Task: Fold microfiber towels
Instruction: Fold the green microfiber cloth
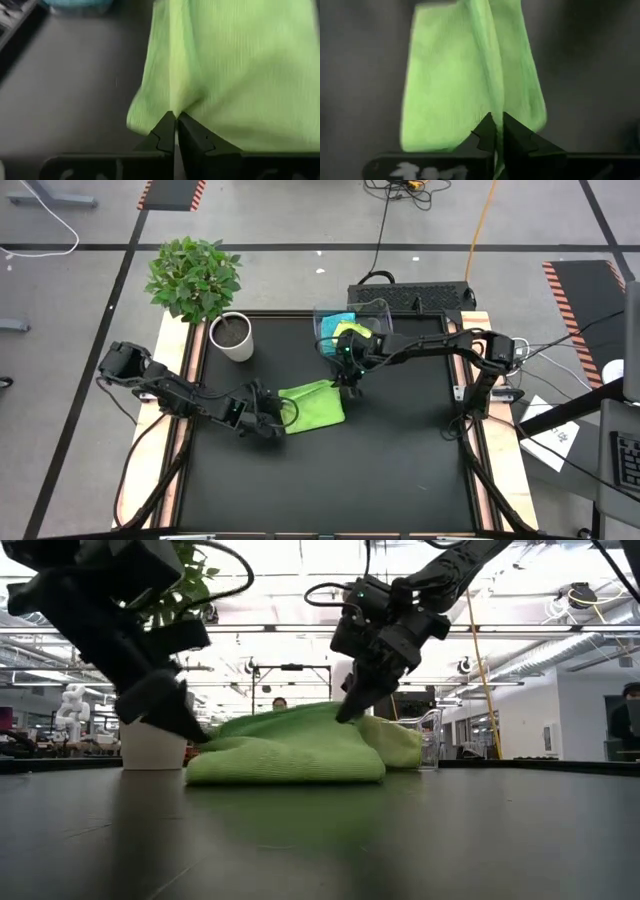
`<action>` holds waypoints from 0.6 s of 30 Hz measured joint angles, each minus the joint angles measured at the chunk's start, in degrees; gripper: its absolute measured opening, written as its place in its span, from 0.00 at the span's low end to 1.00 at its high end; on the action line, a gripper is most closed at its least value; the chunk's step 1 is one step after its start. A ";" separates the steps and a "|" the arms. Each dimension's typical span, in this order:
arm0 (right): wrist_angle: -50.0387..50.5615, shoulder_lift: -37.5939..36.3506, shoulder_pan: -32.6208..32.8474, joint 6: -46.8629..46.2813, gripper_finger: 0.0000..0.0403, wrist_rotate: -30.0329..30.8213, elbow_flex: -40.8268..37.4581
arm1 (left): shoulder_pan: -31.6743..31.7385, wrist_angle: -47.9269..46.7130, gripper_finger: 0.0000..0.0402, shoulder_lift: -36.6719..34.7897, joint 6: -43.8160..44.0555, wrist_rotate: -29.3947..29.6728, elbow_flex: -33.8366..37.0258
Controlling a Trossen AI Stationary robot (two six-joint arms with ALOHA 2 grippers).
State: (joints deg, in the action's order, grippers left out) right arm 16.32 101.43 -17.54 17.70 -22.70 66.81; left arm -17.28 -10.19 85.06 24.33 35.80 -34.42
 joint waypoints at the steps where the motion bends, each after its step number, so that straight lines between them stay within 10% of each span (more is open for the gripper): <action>1: -0.02 -0.02 -0.02 -0.01 0.03 0.06 0.00 | 0.10 -0.46 0.05 0.00 -0.28 -0.35 0.07; 18: -4.25 -0.07 0.45 0.51 0.43 0.09 -0.11 | -2.57 -2.09 0.22 0.07 1.53 3.43 0.20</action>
State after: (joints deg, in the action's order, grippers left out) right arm 12.07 101.36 -17.09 18.22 -22.61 66.70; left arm -19.85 -12.28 85.12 25.87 39.23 -34.22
